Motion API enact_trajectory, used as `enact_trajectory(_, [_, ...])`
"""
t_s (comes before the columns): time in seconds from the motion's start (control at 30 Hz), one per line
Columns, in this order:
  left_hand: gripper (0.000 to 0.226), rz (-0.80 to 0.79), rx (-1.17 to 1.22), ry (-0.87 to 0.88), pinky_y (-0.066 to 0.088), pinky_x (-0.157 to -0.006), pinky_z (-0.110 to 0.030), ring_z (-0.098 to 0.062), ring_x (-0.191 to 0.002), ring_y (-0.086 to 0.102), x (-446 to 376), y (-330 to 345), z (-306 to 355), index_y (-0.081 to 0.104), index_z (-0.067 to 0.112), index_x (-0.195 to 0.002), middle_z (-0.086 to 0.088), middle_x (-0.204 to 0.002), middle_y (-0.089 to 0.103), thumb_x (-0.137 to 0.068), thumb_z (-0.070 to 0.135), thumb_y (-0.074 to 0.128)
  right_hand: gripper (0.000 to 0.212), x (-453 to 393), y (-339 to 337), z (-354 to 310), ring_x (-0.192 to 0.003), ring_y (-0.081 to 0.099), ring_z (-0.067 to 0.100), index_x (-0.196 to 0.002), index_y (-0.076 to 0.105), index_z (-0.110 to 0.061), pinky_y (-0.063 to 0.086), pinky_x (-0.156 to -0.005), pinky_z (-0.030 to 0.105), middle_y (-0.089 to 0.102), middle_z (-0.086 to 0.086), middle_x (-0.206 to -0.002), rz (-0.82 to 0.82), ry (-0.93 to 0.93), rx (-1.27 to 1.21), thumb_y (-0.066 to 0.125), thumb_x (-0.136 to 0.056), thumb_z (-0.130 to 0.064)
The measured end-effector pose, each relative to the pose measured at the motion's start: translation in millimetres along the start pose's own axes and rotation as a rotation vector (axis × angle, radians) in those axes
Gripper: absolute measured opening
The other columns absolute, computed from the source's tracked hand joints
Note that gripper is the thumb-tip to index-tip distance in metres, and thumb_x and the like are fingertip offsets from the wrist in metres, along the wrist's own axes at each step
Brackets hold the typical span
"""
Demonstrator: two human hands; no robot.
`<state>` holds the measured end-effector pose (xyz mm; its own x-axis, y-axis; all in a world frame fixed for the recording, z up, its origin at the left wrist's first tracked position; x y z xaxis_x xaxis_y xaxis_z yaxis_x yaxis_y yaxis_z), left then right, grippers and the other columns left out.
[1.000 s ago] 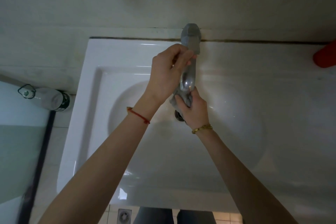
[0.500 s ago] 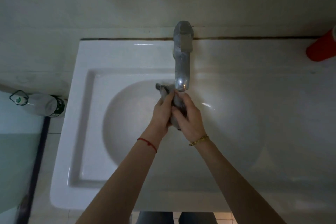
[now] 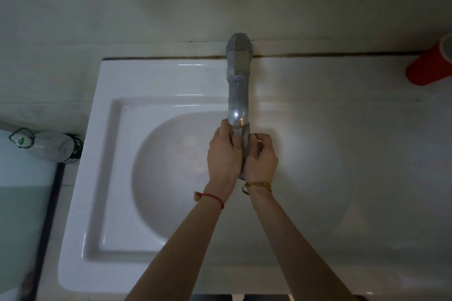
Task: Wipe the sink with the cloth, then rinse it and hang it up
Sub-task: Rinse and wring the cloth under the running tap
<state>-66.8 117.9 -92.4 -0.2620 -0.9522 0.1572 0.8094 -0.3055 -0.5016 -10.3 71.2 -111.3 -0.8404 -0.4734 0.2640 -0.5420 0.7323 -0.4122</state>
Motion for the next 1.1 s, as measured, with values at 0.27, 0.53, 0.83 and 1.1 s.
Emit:
enact_trajectory(0.27, [0.017,0.004,0.214,-0.277,0.047,-0.061,-0.027,-0.015,-0.069,0.056,-15.8,-7.5,-7.2,0.056,0.01,-0.089,0.0,-0.074,0.06,-0.096,0.025,0.053,0.038,-4.0,-1.3,-6.0,-0.08,0.056,-0.001,-0.109,0.052,-0.017,0.044,-0.067,0.01,0.059,-0.006,-0.09,-0.219,0.263,-0.262,0.063,-0.087,-0.046])
enact_trajectory(0.53, [0.008,0.03,0.167,-0.097,0.053,-0.061,-0.032,-0.013,-0.069,0.062,-2.7,2.8,-6.5,0.054,0.026,-0.1,0.004,-0.077,0.063,-0.097,0.033,0.053,0.005,-5.5,7.3,-2.0,-0.078,0.063,-0.005,-0.094,0.067,-0.028,0.046,-0.07,0.008,0.068,-0.016,-0.083,-0.12,-0.012,-0.192,0.067,-0.089,-0.029])
enact_trajectory(0.83, [0.04,0.128,0.165,-0.247,0.034,-0.048,-0.022,-0.006,-0.046,0.043,-11.2,6.4,-0.7,0.043,0.018,-0.061,0.003,-0.055,0.047,-0.1,0.025,0.051,0.041,-13.5,19.9,-8.9,-0.045,0.034,0.005,-0.049,0.042,-0.016,0.035,-0.049,0.021,0.037,-0.01,-0.042,-0.09,0.085,-0.278,0.067,-0.081,-0.016])
enact_trajectory(1.1, [0.039,-0.005,-0.055,-0.297,0.038,-0.061,-0.03,-0.019,-0.062,0.052,-13.9,2.2,0.3,0.046,0.015,-0.066,0.0,-0.066,0.054,-0.102,0.03,0.043,0.046,-22.8,10.2,-10.4,-0.041,0.032,0.006,-0.049,0.032,-0.023,0.024,-0.044,0.013,0.027,-0.009,-0.043,-0.137,-0.143,-0.118,0.056,-0.084,-0.006])
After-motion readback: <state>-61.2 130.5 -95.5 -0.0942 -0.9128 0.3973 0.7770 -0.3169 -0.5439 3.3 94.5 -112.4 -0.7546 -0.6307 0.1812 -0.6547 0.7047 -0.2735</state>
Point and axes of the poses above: each hand's wrist, its own x-axis away from the middle knuckle, its own y-axis out of the palm, z = x × y, the point moved 1 cm from there along -x, towards the middle knuckle
